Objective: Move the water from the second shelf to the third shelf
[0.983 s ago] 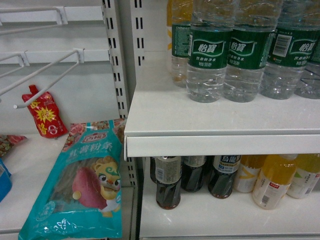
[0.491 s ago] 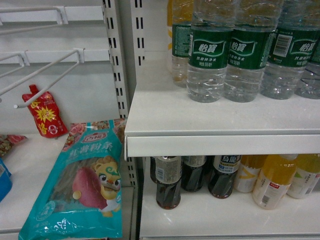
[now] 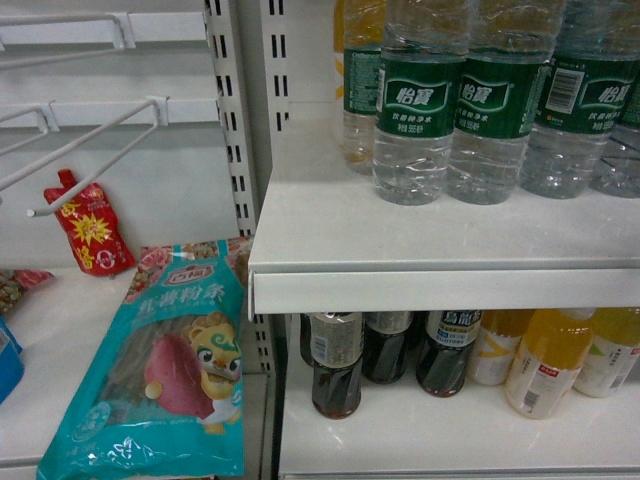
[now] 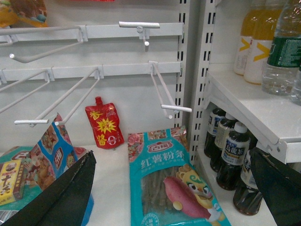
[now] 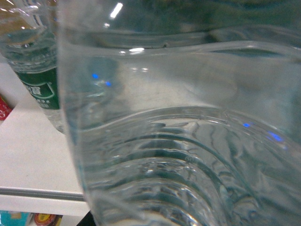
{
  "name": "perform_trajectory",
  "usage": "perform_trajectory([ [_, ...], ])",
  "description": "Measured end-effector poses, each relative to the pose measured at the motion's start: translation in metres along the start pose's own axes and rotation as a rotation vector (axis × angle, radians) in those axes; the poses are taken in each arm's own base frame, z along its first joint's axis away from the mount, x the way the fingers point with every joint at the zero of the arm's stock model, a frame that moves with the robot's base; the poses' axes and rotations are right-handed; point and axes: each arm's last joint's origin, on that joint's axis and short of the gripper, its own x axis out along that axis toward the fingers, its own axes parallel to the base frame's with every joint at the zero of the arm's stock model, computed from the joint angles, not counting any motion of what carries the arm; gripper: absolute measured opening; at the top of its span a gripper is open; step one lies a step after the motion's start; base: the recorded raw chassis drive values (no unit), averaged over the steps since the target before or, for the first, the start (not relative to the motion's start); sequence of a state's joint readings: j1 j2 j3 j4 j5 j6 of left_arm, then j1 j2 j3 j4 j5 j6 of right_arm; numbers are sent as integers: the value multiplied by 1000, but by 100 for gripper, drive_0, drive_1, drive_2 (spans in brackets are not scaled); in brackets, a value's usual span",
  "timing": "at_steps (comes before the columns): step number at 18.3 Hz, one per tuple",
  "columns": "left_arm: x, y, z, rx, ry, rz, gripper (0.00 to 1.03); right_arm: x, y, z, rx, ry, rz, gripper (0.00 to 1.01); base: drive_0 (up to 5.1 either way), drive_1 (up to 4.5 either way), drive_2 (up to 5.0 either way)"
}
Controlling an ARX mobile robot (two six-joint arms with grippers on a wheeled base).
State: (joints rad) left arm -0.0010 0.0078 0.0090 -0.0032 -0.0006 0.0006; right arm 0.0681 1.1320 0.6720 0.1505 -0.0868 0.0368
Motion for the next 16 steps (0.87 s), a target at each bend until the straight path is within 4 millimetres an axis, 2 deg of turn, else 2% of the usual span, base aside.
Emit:
perform_trajectory([
  [3,0,0,0,0,0,0,98,19,1,-1,11,40,-4,40,0,0,0],
  [12,0,0,0,0,0,0,98,64,6,18,33,57,-7,40,0,0,0],
  [16,0,0,0,0,0,0,98,76,5,25,35,64,-19,40,0,0,0],
])
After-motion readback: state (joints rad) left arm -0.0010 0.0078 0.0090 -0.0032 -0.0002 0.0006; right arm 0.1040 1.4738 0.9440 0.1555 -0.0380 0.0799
